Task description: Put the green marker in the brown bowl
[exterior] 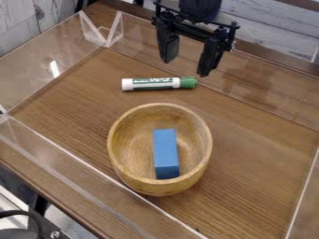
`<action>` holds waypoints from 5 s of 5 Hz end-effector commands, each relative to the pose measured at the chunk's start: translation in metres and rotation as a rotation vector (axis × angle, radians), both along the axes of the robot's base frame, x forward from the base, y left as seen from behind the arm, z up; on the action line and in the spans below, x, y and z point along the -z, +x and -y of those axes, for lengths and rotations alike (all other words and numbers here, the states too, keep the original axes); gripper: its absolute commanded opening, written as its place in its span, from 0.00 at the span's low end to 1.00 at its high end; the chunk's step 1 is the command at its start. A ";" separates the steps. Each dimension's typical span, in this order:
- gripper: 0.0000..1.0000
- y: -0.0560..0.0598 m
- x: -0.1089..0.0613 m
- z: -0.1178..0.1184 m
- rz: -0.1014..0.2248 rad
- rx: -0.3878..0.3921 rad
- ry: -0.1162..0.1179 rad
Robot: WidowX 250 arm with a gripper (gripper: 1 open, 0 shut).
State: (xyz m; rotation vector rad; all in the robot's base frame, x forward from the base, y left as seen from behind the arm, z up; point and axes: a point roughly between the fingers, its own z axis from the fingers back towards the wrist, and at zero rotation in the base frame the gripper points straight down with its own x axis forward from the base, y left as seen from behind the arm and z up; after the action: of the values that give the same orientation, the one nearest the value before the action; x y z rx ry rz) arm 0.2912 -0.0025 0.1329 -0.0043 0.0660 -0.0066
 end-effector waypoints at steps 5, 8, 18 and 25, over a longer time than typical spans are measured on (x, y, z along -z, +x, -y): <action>1.00 0.027 0.037 -0.017 0.041 0.466 0.016; 1.00 0.040 0.052 -0.027 0.062 0.694 0.042; 0.00 0.057 0.081 -0.039 0.171 0.788 0.015; 0.00 0.029 0.042 -0.035 0.188 0.620 -0.018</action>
State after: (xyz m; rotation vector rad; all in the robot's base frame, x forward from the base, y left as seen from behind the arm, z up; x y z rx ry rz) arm 0.3144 0.0289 0.0707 -0.0310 -0.0601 -0.6349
